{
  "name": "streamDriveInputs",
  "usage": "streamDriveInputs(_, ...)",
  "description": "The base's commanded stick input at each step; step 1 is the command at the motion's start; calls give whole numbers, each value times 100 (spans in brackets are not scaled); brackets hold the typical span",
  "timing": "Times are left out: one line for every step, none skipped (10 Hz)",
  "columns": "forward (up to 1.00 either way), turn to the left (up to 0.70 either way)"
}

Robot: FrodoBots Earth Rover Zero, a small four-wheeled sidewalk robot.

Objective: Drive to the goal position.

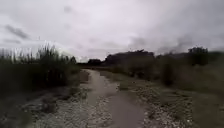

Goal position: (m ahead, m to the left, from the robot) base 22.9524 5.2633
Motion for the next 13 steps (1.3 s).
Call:
streamDriveInputs(70,0)
streamDriveInputs(70,0)
streamDriveInputs(70,0)
streamDriveInputs(70,0)
streamDriveInputs(70,0)
streamDriveInputs(70,0)
streamDriveInputs(70,0)
streamDriveInputs(70,0)
streamDriveInputs(70,0)
streamDriveInputs(70,0)
streamDriveInputs(70,0)
streamDriveInputs(70,0)
streamDriveInputs(70,0)
